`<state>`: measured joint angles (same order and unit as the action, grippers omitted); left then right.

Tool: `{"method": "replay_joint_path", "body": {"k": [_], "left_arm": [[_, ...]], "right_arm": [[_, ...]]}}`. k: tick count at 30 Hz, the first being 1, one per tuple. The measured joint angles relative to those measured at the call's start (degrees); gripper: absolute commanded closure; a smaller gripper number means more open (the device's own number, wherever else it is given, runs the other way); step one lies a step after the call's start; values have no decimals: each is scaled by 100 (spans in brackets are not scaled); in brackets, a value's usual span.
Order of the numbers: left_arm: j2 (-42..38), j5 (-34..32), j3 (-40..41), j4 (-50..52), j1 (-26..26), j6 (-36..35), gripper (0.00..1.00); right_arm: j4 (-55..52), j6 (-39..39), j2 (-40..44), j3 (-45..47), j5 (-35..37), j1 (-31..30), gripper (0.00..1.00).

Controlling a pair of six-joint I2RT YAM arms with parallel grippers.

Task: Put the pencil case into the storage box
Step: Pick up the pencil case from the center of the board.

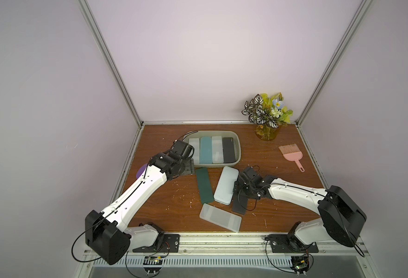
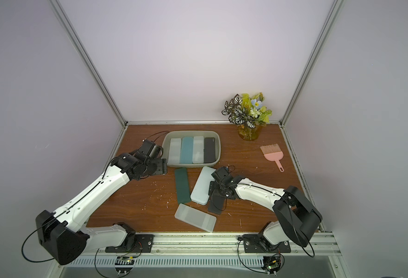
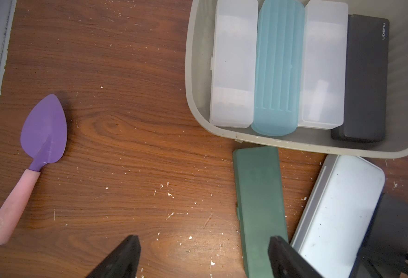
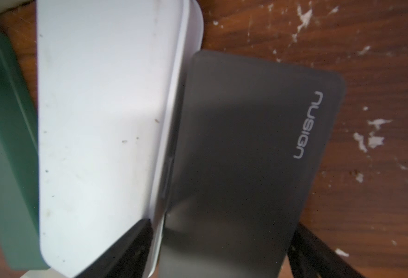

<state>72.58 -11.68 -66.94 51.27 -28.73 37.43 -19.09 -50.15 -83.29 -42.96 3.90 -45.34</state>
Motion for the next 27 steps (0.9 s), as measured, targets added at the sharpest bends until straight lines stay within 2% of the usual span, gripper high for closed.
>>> {"method": "replay_joint_path", "body": {"k": [7, 20, 24, 27], "left_arm": [[-2, -9, 79, 0, 24, 13, 15], [-37, -13, 79, -2, 31, 15, 15], [-37, -13, 79, -2, 31, 15, 15], [-37, -13, 79, -2, 31, 15, 15]], "right_arm": [[-85, -37, 7, 9, 63, -33, 1], [-710, 35, 535, 463, 450, -33, 3], [-730, 114, 516, 463, 446, -63, 7], [-743, 181, 516, 470, 411, -81, 16]]}}
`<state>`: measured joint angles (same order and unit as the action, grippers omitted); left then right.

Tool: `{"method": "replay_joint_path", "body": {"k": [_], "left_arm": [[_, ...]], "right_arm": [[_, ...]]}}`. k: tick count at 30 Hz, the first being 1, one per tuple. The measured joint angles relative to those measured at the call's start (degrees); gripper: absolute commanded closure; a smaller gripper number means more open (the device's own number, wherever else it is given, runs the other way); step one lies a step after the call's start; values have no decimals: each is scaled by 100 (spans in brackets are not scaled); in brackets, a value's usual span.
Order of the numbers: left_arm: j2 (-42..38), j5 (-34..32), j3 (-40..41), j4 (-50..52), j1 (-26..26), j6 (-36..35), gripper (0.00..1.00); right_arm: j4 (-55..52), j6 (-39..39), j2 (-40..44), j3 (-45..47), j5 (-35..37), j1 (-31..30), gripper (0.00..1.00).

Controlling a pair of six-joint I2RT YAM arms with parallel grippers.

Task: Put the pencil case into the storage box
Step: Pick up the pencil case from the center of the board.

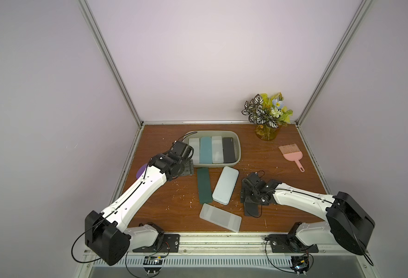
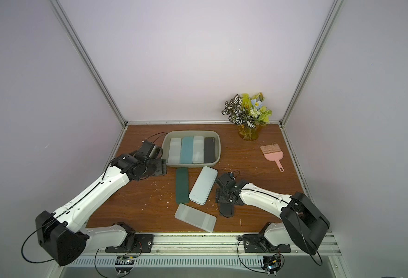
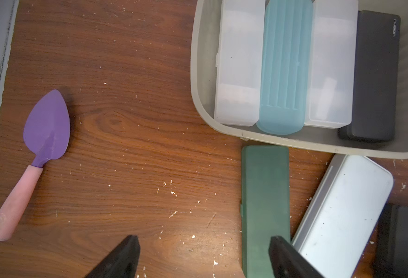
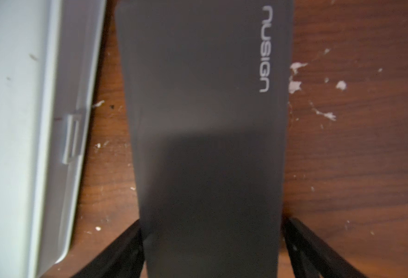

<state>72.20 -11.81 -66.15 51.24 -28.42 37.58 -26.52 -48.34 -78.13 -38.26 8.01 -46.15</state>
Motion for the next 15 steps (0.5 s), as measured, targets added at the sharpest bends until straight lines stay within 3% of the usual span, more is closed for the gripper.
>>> {"method": "replay_joint_path", "body": {"k": [10, 15], "left_arm": [[0, 0, 13, 0, 0, 4, 15], [0, 0, 50, -2, 0, 4, 15]], "right_arm": [[-332, 243, 175, 17, -28, -44, 37], [-1226, 496, 190, -892, 160, -66, 37]]}}
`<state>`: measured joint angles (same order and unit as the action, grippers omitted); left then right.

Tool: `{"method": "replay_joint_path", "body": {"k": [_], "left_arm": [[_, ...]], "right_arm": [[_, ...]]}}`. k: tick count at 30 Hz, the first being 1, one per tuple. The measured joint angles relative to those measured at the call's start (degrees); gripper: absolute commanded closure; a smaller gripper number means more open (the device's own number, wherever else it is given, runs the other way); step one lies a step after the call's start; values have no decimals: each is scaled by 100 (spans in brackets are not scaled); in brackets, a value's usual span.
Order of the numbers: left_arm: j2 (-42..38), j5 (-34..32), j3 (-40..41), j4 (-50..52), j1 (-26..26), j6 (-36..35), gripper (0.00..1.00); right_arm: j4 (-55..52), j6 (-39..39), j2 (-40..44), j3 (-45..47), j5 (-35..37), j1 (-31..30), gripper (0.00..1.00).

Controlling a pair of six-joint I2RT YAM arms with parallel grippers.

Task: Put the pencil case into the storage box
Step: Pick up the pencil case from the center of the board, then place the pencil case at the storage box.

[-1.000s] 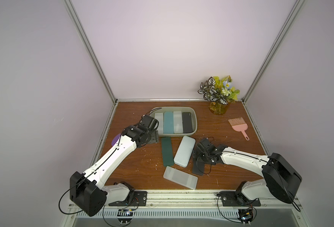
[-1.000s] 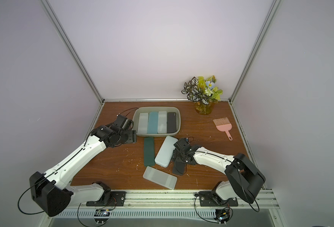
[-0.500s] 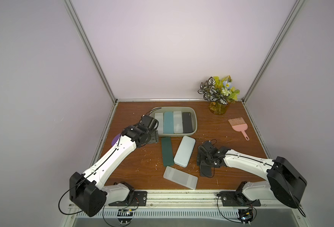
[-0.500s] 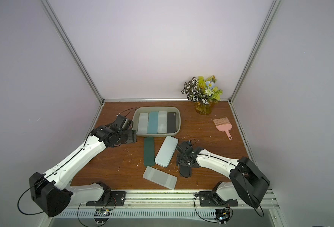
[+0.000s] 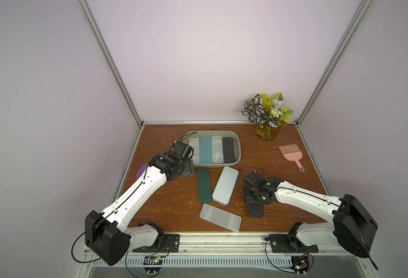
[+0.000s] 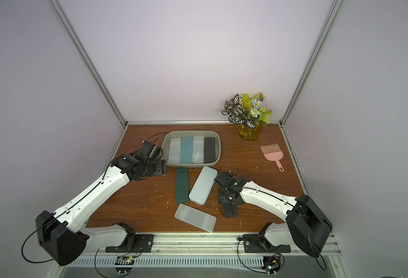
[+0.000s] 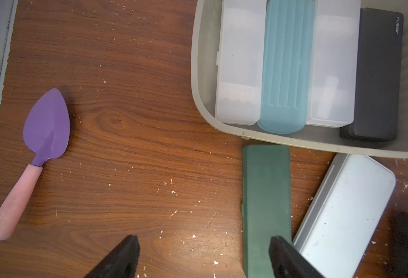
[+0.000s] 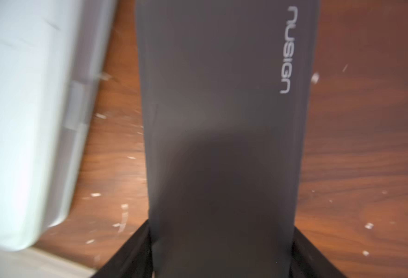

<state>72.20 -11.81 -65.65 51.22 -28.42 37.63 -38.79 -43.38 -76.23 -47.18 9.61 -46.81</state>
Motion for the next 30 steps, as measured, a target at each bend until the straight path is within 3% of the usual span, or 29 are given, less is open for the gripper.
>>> {"method": "replay_joint_path", "body": {"k": [7, 18, 25, 30], "left_arm": [[0, -7, 24, -2, 9, 0, 14], [0, 2, 24, -2, 195, -37, 14], [0, 13, 24, -2, 267, -94, 14], [0, 22, 26, -9, 271, -107, 14]], "right_arm": [[-271, 592, -520, -2496, 380, 120, 36], [-192, 1539, -3574, -5558, 356, 1071, 35], [-721, 1849, -5281, -7503, 350, 1397, 35], [-951, 1937, -5788, -7882, 297, 1473, 34]]}}
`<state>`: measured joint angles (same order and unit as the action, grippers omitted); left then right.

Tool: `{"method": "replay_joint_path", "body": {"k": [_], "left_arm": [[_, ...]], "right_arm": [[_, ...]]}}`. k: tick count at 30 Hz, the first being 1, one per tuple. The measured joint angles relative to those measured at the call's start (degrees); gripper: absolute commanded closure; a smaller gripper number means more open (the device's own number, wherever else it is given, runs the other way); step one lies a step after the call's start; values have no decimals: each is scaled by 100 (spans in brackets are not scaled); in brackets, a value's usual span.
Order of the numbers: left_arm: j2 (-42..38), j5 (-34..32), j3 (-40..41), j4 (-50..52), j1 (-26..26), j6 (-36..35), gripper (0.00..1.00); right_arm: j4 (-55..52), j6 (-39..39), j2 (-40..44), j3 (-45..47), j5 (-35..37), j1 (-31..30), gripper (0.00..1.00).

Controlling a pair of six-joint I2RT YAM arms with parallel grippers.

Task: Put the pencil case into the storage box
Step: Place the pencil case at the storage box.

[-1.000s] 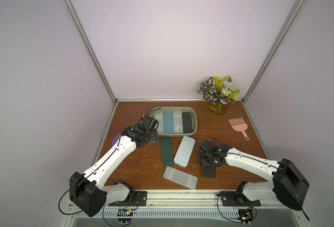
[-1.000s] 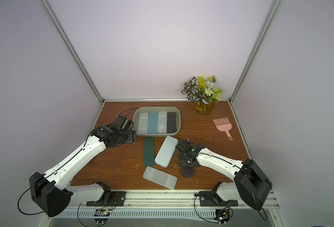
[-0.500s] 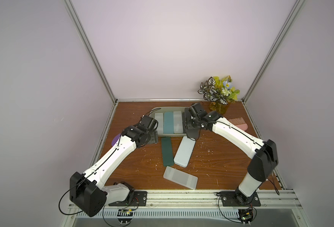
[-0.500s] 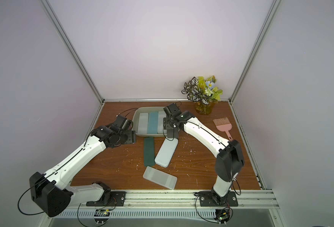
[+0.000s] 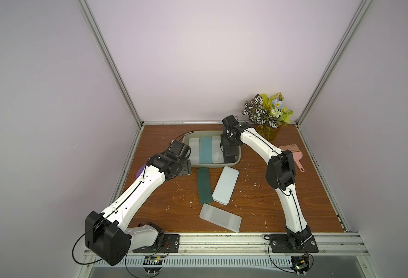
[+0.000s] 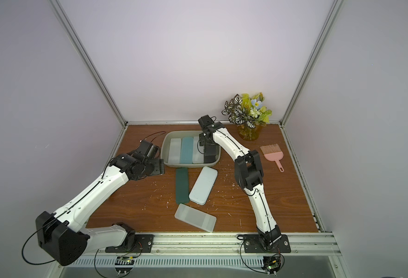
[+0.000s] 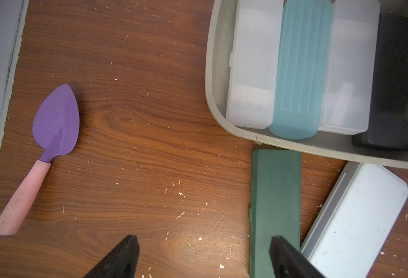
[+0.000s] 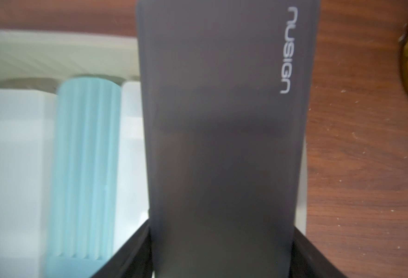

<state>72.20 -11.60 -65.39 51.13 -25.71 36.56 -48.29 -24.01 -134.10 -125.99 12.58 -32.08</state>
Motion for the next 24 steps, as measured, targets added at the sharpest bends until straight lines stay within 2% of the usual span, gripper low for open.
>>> {"method": "replay_joint_path", "body": {"k": [7, 12, 18, 21, 24], "left_arm": [[0, 44, 59, -74, 0, -9, 14], [0, 83, 122, -81, 0, -9, 14], [2, 109, 227, -105, -2, -11, 14], [9, 116, 247, -114, -66, -11, 14], [96, 122, 256, -120, -321, 17, 14]], "right_arm": [[-72, 0, -48, 289, -103, 0, 30], [15, -46, -48, 474, -195, -2, 16], [33, -55, -9, 498, -192, -4, 6], [37, -52, 227, 621, -149, -7, 4], [37, -55, 809, 822, -39, -22, 4]]}}
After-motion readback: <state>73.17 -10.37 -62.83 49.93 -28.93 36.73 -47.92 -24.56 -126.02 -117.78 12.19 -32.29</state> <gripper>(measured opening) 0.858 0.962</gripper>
